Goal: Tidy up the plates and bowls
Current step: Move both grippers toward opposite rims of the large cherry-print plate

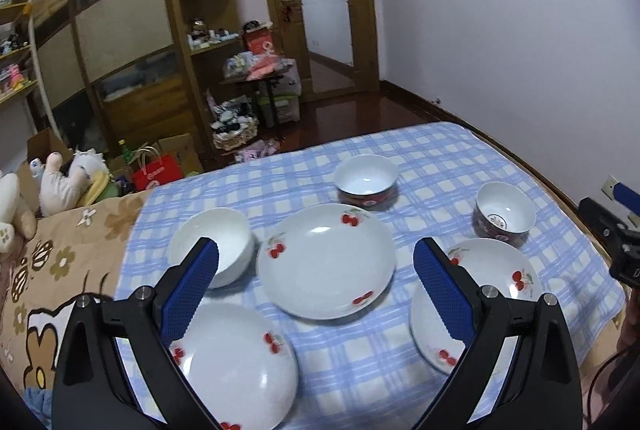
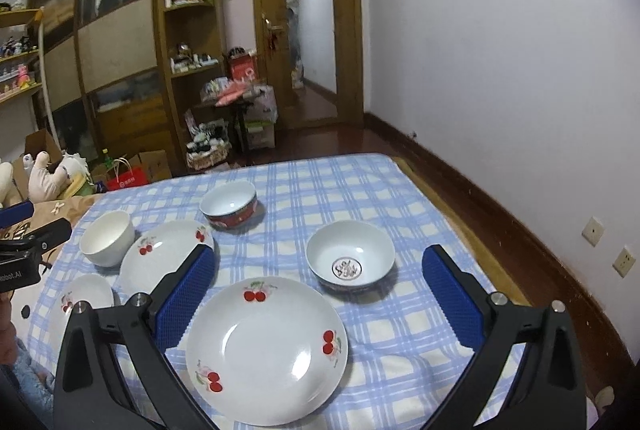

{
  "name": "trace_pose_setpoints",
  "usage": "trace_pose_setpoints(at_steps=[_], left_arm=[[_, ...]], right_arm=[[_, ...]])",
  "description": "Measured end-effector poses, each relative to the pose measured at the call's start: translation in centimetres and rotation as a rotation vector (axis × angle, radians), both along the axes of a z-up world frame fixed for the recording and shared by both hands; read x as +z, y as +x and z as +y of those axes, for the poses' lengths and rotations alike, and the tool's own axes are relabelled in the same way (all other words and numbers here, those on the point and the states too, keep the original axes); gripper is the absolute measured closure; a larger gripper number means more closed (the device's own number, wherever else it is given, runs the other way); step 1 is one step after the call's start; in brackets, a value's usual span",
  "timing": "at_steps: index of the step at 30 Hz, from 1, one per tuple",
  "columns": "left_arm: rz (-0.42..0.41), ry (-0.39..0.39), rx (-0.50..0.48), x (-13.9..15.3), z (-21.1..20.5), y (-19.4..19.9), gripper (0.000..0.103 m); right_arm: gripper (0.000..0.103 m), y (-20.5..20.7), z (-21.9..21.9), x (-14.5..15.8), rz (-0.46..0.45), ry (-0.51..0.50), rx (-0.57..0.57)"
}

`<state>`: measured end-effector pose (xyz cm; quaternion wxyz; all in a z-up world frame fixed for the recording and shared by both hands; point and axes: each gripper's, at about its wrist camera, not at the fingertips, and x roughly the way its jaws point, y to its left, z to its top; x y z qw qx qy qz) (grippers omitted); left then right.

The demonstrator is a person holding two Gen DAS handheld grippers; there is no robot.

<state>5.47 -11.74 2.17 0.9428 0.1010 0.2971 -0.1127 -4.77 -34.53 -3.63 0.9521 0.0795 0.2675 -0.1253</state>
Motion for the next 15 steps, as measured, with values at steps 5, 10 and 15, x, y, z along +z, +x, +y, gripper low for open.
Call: trace_pose_setpoints(at_steps=[5, 10, 15], left_arm=[[0.043, -0.010, -0.032, -1.2, -2.4, 1.9, 0.006], [0.111, 0.004, -0.069, -3.9, -4.4, 2.8, 0.006], [0.168, 0.013, -0.054, -7.0, -5.2, 3.0, 0.006]], right_arm=[[0.007, 1.4, -1.4, -1.6, 0.063, 0.055, -0.019], [0.013, 2.8, -2.6, -4.3, 0.149, 0.119, -0.026], [0.014, 3.6, -3.5, -6.0, 0.194, 0.171, -0.031]])
